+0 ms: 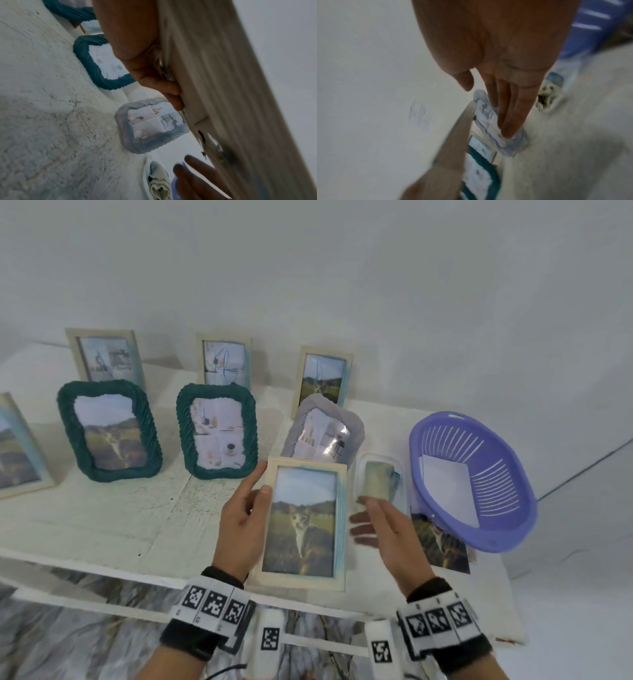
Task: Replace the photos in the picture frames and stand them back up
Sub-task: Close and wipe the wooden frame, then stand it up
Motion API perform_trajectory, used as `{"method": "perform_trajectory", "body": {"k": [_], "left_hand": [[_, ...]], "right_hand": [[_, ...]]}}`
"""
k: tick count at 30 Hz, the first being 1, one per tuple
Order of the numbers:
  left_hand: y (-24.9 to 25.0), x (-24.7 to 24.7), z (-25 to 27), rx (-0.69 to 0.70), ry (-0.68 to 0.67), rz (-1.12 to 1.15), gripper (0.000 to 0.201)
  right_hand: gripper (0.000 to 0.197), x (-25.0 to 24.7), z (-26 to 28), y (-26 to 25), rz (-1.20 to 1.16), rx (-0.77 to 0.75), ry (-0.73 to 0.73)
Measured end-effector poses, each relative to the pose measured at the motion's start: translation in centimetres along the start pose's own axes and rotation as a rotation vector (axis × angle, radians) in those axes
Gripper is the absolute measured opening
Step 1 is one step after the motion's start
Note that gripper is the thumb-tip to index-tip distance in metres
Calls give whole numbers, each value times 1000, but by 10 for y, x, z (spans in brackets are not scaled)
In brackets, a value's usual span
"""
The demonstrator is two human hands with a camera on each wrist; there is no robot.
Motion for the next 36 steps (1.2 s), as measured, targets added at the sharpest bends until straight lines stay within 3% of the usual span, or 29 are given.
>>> {"method": "perform_trajectory", "body": {"k": [1, 3, 6, 9, 12, 13, 17, 21, 24, 27, 30, 33, 34, 36], "left_hand": [[0, 3, 1, -14, 3, 16, 30], [-1, 13, 4, -52, -6, 42, 20], [2, 29, 10, -95, -64, 28, 15], [2, 48, 18, -166, -254, -17, 51], [-2, 67, 28, -246, -449, 24, 103], [-2, 71, 31, -286, -468, 60, 110], [5, 79, 38, -391, -499, 256, 101], [16, 83, 47, -444, -518, 358, 70], [13, 80, 45, -455, -508, 320, 77], [11, 73, 41, -451, -497, 247, 89], [11, 67, 37, -437, -486, 171, 84], [12, 63, 36, -427, -446, 123, 90], [12, 63, 36, -417, -444, 108, 90], [19, 68, 37, -360, -459, 77, 70]], "right_hand": [[36, 10, 10, 3, -218, 110, -125], [38, 24, 22, 7, -433, 203, -260], [47, 23, 25, 11, -620, 186, -219], [27, 15, 31, -6, -455, 17, -172], [27, 23, 43, -22, -310, -109, -241], [28, 27, 48, -27, -268, -158, -264], [42, 32, 56, -34, 12, -323, -218], [50, 30, 59, -37, 82, -416, -178], [51, 27, 60, -40, 152, -456, -152], [37, 16, 59, -45, 285, -521, -52], [19, 1, 59, -50, 524, -615, 138], [20, -2, 60, -52, 753, -593, 272], [23, 1, 61, -51, 755, -568, 268], [26, 5, 58, -46, 556, -427, 137]]}}
Point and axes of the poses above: each hand's wrist, its own z-axis away from the middle knuckle, its own x-axis out of the palm, y = z × x, the point moved 7 cm from there along -z, towards the middle knuckle, and after that the axes turned 7 degrees about x, right-handed, at the moved point
